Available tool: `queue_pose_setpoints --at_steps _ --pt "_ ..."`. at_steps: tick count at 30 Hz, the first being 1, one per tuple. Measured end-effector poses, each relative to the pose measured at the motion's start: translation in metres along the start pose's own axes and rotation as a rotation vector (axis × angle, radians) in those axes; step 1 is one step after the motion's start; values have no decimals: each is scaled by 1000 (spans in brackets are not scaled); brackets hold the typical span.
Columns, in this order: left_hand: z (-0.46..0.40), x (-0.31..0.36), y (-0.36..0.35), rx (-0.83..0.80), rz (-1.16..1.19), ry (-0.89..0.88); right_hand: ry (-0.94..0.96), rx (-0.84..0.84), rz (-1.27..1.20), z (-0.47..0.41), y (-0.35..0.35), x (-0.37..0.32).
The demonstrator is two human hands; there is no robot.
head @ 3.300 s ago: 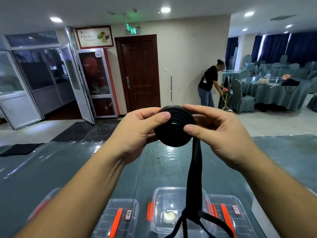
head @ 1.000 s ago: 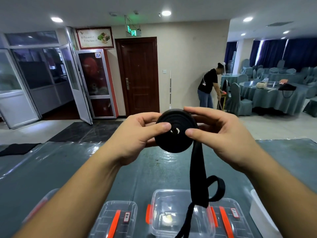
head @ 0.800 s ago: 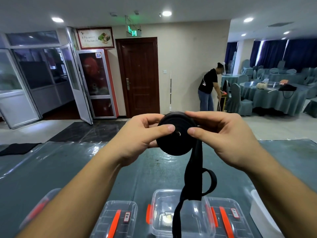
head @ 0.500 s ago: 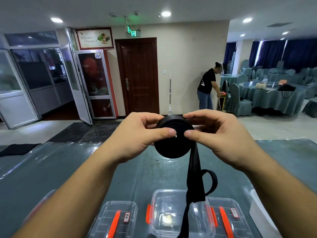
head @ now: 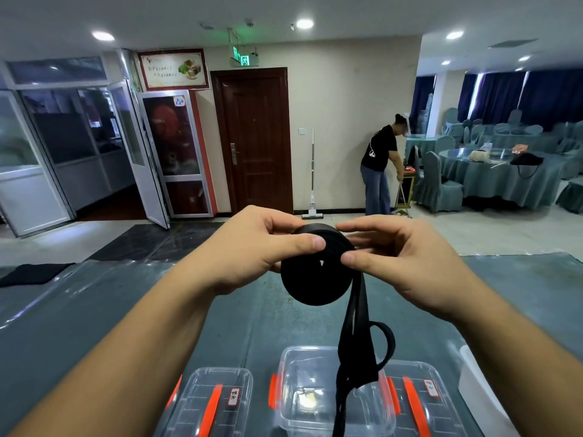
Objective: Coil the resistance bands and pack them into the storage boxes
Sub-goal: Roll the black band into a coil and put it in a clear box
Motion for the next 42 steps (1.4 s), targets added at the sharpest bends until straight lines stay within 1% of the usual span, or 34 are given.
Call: queue_pose_setpoints --at_steps 2,4,6,7,9,10,11,15,21,24,32,35,38,39,40,42 --pt "0 -2 0 32 5 -5 -34 -42 -2 5 6 5" --pt "0 -2 1 63 2 -4 -117 -86 50 11 13 18" --pt "0 -3 2 84 -6 3 -260 -112 144 18 24 39" --pt "0 -3 3 89 -17 7 -346 -140 229 22 28 49" --pt "-1 -3 2 95 -32 14 -521 -247 384 32 29 71" --pt "-2 -3 1 101 -32 17 -584 -281 400 36 27 80" --pt "-2 -3 1 107 -30 20 -618 -277 379 38 25 86" --pt "-5 -2 -3 108 -35 28 -586 -213 306 38 21 92" --pt "-9 -1 -4 137 -48 21 -502 -259 265 31 18 85" --pt "-10 -1 -5 147 -43 15 -478 -247 236 28 15 83" --pt "-11 6 -8 184 -7 -48 -440 -334 333 21 4 78" --pt "-12 6 -7 207 -32 -54 -458 -368 233 23 5 74" --pt "-14 3 -7 228 -8 -54 -496 -423 8 26 4 73" --pt "-14 2 -8 234 0 -55 -501 -429 -34 27 1 73" --pt "-15 0 -9 236 4 -57 -495 -411 -21 27 -3 73" --pt "-16 -2 -13 233 15 -63 -488 -303 139 24 -12 73"
Point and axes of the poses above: each hand's wrist, its own z-axis away from the middle knuckle, its own y-axis out of the back of the hand, x = y × z, the point moved 3 cm from there along -z, towards the middle knuckle, and after that the axes turned 7 degrees about -x, right-handed, at the moved point
